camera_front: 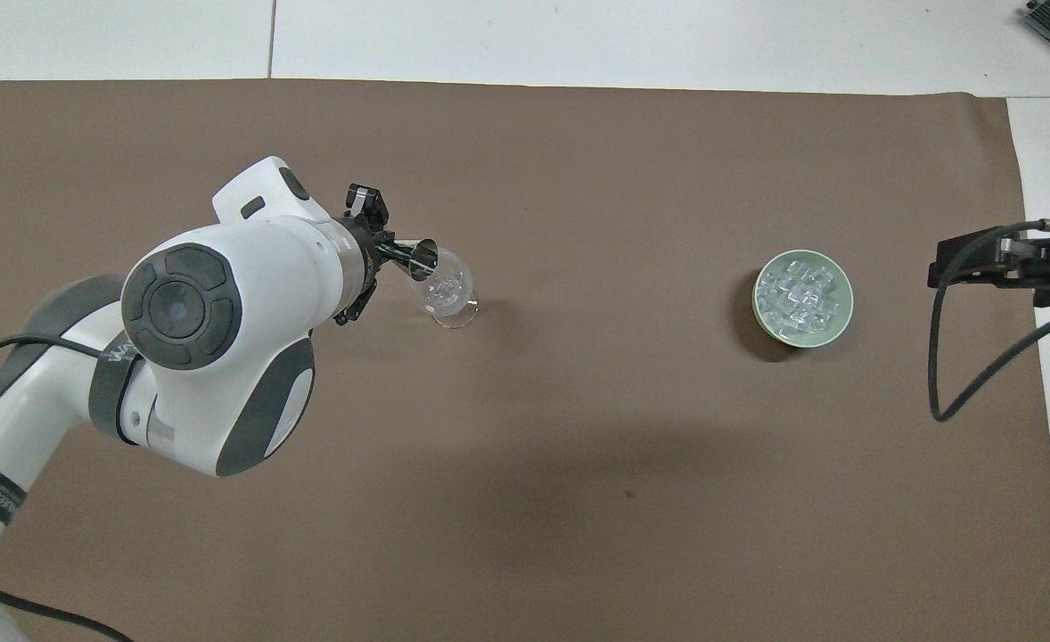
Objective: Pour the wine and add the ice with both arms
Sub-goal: 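Tilt the metal cup with the left gripper above the wine glass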
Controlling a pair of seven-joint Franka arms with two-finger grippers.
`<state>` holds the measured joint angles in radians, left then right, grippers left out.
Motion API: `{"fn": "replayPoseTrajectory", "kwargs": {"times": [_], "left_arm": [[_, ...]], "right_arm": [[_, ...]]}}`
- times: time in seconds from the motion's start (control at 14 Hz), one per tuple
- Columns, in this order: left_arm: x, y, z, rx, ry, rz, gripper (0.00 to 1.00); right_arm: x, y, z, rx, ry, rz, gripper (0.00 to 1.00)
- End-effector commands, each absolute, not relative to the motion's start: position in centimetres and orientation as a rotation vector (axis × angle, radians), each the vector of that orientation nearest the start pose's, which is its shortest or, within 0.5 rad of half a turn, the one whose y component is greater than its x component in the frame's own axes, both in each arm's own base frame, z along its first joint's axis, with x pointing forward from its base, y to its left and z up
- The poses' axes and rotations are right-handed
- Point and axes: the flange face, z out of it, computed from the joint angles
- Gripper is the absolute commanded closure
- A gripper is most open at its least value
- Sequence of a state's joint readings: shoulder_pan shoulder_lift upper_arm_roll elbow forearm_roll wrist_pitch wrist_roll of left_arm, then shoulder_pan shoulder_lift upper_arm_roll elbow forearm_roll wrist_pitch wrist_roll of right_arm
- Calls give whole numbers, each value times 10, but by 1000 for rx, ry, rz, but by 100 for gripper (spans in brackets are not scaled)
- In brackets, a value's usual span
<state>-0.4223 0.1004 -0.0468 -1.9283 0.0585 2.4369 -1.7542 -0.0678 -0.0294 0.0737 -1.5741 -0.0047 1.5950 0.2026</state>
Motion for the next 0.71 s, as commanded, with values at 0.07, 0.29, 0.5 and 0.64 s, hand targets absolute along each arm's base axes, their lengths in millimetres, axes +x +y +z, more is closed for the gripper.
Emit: {"fn": "replayPoseTrajectory", "kwargs": {"times": [0.07,0.29,0.5,0.64], "left_arm": [[552,-284,481,-2837,-1968,-451,100],[552,-284,481,-2838,-1963,-456,100],[552,-284,482,-2841,-1934,-487,100],[552,-285,482,-2846,-1910,-507,100]], "right_arm": [[547,4,642,-3104,320,-64,0],[547,4,642,-3104,320,-64,0],[547,4,642,-3104,320,-64,0],[547,4,642,-3104,320,-64,0]]}}
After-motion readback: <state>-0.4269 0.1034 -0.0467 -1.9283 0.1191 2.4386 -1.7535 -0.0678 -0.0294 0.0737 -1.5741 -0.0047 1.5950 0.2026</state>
